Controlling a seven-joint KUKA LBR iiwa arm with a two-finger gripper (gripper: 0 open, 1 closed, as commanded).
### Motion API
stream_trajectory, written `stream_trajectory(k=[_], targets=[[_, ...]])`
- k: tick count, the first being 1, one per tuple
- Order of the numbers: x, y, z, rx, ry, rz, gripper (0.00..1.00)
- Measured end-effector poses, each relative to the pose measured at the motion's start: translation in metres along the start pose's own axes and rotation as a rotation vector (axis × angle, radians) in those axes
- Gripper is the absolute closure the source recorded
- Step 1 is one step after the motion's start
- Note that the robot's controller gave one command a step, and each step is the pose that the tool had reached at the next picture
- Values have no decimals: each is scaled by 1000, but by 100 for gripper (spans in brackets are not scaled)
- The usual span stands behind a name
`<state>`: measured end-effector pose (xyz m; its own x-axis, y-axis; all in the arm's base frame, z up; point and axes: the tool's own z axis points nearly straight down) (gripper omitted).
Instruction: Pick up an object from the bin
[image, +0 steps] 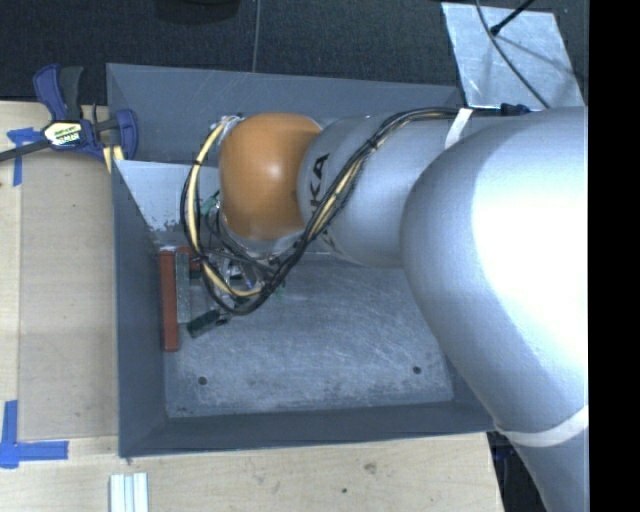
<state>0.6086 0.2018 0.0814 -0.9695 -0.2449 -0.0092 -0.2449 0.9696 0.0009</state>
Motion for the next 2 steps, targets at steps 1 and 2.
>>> stream_trajectory(k=[1, 2], targets=[[-5, 6, 5, 1, -9, -38, 100], [-1, 7, 11, 0, 5, -38, 0]])
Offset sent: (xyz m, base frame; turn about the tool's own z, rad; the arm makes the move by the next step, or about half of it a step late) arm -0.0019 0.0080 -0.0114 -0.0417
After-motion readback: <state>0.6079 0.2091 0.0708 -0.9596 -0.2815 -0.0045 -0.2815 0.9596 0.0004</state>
